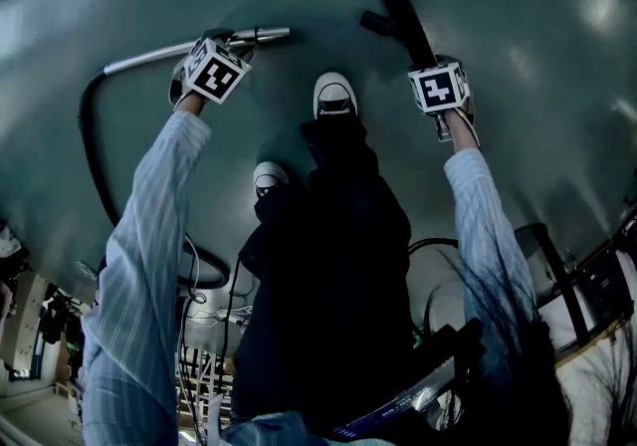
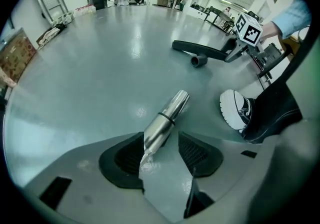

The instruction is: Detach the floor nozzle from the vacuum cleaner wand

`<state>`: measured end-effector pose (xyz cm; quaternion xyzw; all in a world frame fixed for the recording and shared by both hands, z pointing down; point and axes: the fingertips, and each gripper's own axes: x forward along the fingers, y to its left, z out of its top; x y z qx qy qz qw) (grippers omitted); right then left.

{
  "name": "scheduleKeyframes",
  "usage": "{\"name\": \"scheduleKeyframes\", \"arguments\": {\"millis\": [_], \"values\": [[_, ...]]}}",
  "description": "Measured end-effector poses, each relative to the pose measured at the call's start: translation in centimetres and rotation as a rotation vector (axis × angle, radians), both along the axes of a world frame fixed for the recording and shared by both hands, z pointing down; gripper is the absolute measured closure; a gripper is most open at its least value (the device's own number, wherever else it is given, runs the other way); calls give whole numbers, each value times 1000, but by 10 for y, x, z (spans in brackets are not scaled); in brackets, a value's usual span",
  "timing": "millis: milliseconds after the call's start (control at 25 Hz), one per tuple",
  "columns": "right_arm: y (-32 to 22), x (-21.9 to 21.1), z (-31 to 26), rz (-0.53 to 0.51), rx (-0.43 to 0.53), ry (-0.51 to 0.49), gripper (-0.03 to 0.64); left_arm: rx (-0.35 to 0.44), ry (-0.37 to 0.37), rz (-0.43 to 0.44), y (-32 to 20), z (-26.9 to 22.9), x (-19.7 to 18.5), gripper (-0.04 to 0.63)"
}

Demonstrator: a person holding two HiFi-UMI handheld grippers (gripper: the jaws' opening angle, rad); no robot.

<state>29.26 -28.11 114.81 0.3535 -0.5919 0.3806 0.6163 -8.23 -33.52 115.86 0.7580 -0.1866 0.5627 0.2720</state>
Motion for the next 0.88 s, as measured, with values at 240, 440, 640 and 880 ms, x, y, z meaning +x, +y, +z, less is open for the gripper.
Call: {"name": "scheduleKeyframes", "arguments": {"millis": [240,440,640,880], "values": [[-11,-1,-56,50,118,-12,383,3,23,-177,10,-50,0,402],[-9,-25,-118,135,171,-98,383,44,84,-244,21,-117,25,403],[-6,-68,-181,286,214,-248,388,69,143,-379,38,-190,40,405],[-12,-106,-265,392,238,-320,535,61,190,-601,44,-271,36,405]]}}
